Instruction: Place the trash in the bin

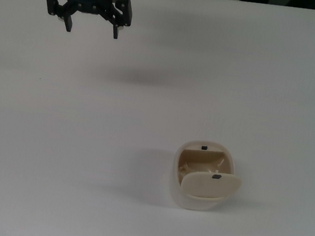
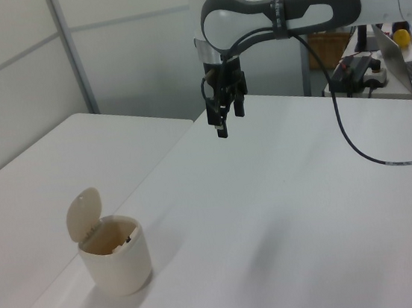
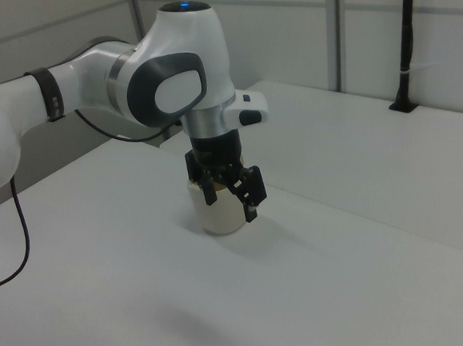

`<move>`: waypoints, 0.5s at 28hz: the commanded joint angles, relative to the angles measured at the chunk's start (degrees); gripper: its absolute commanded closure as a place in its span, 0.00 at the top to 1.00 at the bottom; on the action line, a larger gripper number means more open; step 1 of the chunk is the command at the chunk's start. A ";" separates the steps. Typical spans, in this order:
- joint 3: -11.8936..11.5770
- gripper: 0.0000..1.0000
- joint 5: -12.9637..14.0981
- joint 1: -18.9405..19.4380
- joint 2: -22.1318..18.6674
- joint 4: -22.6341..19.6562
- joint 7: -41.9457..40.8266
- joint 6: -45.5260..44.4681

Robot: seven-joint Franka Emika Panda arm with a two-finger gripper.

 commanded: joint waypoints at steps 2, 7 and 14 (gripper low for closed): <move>-0.51 1.00 -0.69 0.51 -0.82 -0.29 -0.57 -0.80; -0.33 1.00 -0.61 0.51 -0.91 -0.29 -0.57 -2.30; -0.33 1.00 -0.61 0.51 -1.08 -0.29 -0.66 -3.62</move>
